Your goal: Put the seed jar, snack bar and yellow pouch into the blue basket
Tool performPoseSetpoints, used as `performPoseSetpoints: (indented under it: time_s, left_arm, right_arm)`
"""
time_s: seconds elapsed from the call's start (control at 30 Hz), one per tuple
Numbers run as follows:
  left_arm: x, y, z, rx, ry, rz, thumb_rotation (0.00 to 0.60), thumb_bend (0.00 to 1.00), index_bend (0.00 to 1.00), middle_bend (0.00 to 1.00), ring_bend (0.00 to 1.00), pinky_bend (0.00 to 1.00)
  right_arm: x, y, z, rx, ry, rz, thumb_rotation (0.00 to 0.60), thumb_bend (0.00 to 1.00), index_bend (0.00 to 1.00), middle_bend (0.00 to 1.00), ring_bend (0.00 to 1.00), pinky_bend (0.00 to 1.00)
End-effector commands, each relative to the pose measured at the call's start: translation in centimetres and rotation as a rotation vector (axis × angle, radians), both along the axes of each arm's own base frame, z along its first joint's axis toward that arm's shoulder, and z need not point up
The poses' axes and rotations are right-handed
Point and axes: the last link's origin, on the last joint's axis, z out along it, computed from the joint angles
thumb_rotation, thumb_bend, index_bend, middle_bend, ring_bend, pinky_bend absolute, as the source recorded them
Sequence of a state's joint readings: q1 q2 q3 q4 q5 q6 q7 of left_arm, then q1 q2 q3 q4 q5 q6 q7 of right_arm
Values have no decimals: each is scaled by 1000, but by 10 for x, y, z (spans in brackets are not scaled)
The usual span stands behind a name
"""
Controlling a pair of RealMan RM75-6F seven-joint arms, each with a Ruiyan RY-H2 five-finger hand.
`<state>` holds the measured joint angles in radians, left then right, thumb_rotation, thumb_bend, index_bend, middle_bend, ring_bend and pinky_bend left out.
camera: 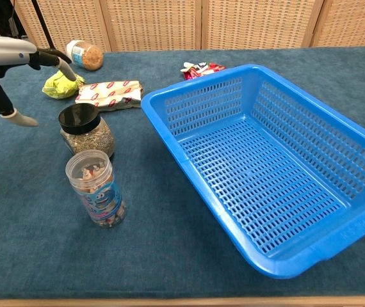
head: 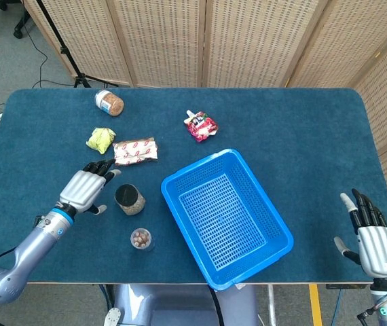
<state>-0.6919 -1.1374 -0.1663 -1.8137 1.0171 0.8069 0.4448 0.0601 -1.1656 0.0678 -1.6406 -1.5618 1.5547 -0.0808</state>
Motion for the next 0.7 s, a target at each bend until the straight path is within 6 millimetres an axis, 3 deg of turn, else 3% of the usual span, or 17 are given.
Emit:
performPoseSetpoints:
  time_s: [0.03,0.47,0.7]
  left_arm:
    - [6,7,-10,-11,3,15,600,198,192,0,42,120]
    - [26,12,-39,-63,24,17,600,200,200,0,42,120]
    - [32,10,-45,-68,27,10,600,210,242,4,57,120]
  right_arm:
    - [0,0,0,3,-2,2,600,260,65,0,0,167]
    - [-2,-2,-2,17,-14,1,600,260,65,0,0,167]
    - [-3,-1,-1,14,-20,1,600,260,65,0,0,167]
